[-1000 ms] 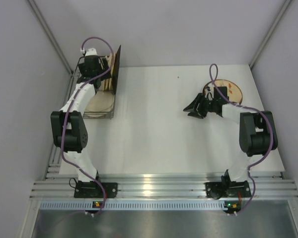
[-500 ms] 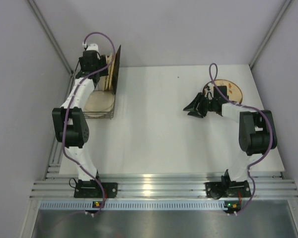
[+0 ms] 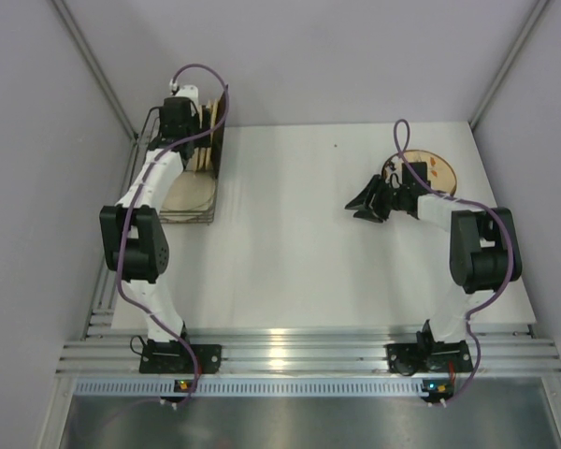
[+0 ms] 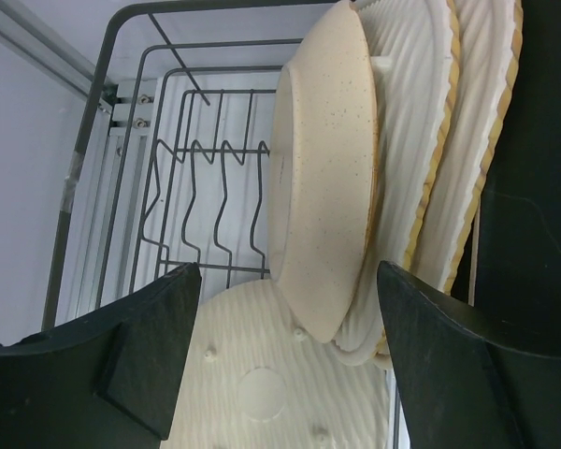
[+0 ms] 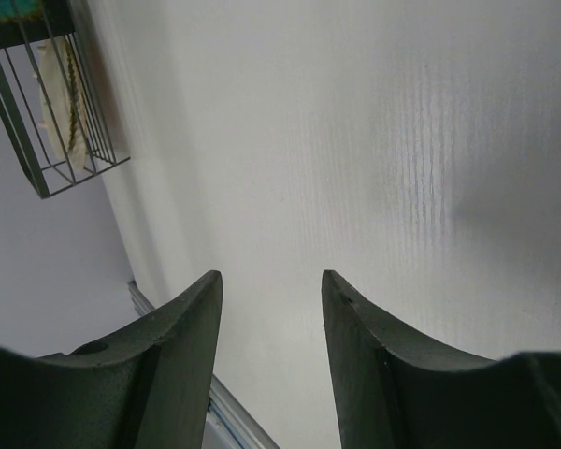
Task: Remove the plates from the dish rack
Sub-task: Grab a plate with the left arm, then pass the plate from the left arm to the right
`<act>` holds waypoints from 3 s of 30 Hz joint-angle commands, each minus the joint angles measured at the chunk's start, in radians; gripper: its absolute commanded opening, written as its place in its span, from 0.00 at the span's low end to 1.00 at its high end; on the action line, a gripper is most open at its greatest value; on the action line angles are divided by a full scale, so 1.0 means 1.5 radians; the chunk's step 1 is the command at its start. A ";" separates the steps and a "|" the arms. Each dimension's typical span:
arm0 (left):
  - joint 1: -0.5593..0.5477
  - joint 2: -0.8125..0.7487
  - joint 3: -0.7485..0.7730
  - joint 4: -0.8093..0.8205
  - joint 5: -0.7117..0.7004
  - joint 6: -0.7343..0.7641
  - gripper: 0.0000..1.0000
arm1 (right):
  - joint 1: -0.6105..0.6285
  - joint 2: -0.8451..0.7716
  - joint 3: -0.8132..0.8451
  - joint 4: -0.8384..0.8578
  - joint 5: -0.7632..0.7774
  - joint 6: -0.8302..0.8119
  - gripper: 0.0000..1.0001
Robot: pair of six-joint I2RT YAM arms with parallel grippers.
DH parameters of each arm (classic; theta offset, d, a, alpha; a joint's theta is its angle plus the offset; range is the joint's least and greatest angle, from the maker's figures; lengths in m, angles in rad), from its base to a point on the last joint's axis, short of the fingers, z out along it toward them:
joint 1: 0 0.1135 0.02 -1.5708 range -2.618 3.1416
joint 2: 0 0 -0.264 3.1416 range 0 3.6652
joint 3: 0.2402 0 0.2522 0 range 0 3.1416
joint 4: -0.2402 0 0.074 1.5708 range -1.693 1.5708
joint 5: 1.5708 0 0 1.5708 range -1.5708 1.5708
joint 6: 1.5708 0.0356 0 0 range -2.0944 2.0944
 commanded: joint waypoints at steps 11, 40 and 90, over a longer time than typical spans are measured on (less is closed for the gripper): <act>-0.016 0.058 0.052 -0.035 -0.082 0.042 0.67 | 0.004 0.013 0.030 0.005 -0.004 -0.014 0.47; -0.141 -0.015 0.091 0.058 -0.452 0.197 0.00 | 0.005 0.017 0.040 0.010 -0.015 -0.016 0.45; -0.369 -0.281 0.097 -0.143 -0.373 0.040 0.00 | 0.005 -0.028 -0.074 0.399 -0.224 0.160 0.45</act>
